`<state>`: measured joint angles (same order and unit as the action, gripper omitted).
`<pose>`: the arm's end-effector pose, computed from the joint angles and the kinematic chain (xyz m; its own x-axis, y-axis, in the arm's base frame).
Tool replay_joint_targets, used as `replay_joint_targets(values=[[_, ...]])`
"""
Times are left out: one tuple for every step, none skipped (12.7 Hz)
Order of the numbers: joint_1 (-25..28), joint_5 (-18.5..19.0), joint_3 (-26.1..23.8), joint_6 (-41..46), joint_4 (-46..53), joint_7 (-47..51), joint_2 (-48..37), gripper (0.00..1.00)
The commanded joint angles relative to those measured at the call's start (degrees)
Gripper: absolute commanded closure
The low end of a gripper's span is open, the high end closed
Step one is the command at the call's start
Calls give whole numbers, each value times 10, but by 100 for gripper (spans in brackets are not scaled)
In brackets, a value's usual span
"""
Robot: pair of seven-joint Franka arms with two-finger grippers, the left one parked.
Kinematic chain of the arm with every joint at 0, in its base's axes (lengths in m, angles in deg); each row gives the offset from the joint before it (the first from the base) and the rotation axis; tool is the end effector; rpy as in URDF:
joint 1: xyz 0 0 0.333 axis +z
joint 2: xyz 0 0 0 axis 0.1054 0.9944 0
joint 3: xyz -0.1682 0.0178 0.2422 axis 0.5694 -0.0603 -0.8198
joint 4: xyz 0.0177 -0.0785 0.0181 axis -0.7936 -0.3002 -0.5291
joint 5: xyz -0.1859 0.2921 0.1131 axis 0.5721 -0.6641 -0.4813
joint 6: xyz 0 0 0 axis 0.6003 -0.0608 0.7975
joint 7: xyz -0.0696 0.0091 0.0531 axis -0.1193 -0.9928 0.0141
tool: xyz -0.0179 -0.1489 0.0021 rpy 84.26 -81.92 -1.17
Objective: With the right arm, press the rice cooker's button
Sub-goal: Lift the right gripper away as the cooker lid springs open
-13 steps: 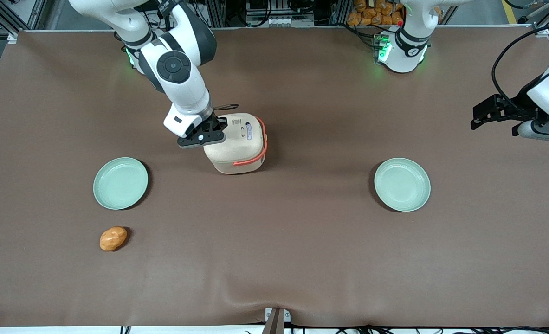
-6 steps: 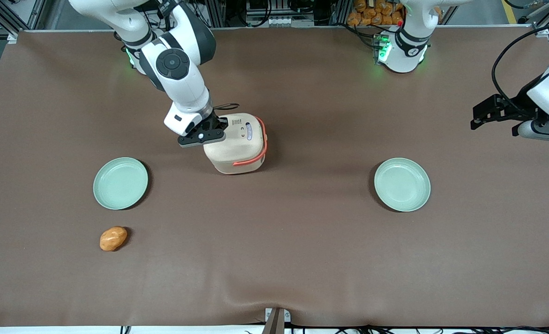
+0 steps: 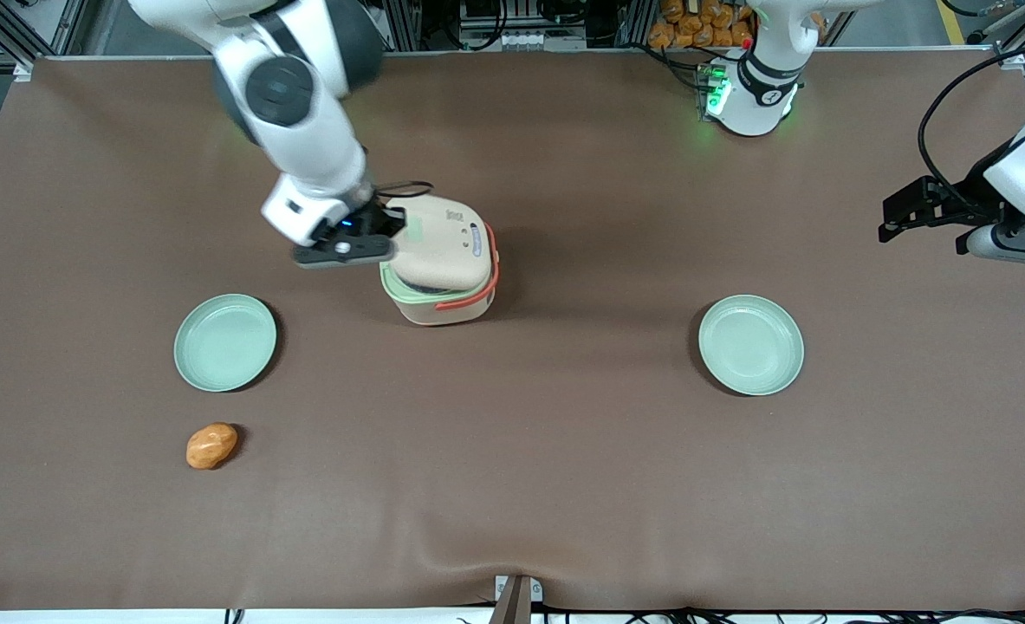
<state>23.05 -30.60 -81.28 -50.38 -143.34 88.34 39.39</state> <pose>0.4707 0.2829 0.4419 0.9967 0.0481 -0.0656 0.0463 -0.9985 -0.0292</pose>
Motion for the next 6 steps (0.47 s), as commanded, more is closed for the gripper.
replay_joint_targets(values=[[-14,-42,58,108,99,-59,-9,95],[-14,-42,88,135,125,-90,-11,81],[-15,-42,120,153,141,-115,-17,49],[-16,-40,143,163,145,-137,-26,0],[-21,-36,164,169,146,-155,-37,0],[-30,-33,176,175,146,-172,-44,0]])
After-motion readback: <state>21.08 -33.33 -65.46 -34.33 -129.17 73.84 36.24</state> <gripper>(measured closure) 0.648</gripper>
